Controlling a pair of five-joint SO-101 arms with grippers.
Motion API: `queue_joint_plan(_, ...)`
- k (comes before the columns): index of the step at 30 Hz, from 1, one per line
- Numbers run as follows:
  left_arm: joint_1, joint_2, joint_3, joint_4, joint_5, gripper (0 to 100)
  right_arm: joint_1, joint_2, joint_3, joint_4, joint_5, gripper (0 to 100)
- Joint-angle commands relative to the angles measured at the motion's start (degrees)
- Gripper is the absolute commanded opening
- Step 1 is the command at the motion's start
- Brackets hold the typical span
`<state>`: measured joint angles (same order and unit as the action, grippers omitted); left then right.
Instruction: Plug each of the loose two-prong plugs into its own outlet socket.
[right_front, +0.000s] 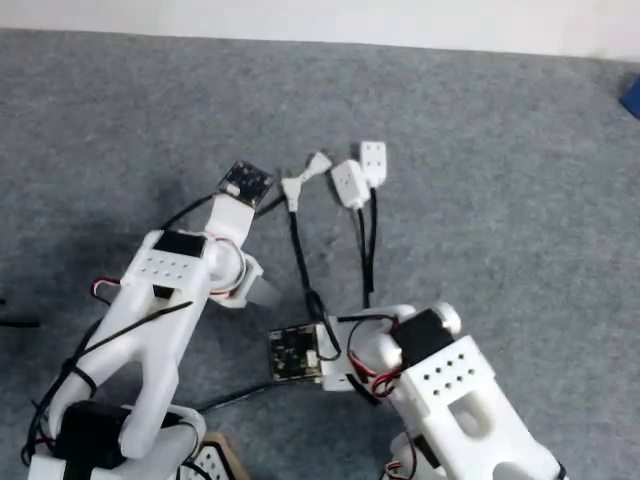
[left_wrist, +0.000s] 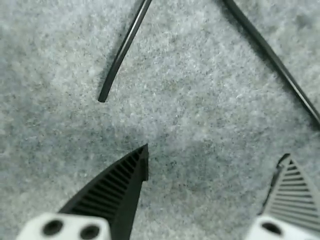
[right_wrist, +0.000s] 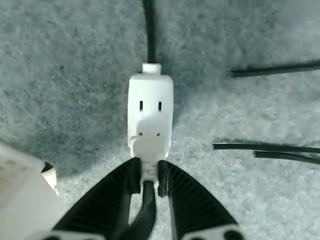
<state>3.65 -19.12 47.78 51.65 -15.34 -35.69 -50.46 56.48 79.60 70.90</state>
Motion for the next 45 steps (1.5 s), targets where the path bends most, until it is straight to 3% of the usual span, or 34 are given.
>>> queue_joint_plan(1,-0.4,-0.4,-2.07,-0.97,-0.53,38,-0.4,-0.57,1.1,-1.54,0.62,0.6)
queue_joint_plan(6,-0.4,-0.4,-2.07,-0.97,-0.53,38,-1.89,-0.57,1.54,-3.12,0.62,0.6)
queue_joint_plan(18,-0.48,-0.4,-2.07,-0.88,-0.53,38,-3.21,9.19,12.53,-18.77,-6.07,0.6)
queue_joint_plan(31,-0.4,-0.48,-2.24,-0.7,-0.53,38,2.77,9.45,16.48,-23.08,-8.18,0.6)
queue_joint_plan(36,-0.31,-0.48,-2.42,-0.7,-0.53,38,2.51,9.36,23.08,-28.88,-12.84,0.6)
queue_joint_plan(45,-0.22,-0.48,-2.51,-0.7,-0.53,38,2.77,9.27,19.74,-27.56,-18.64,0.8)
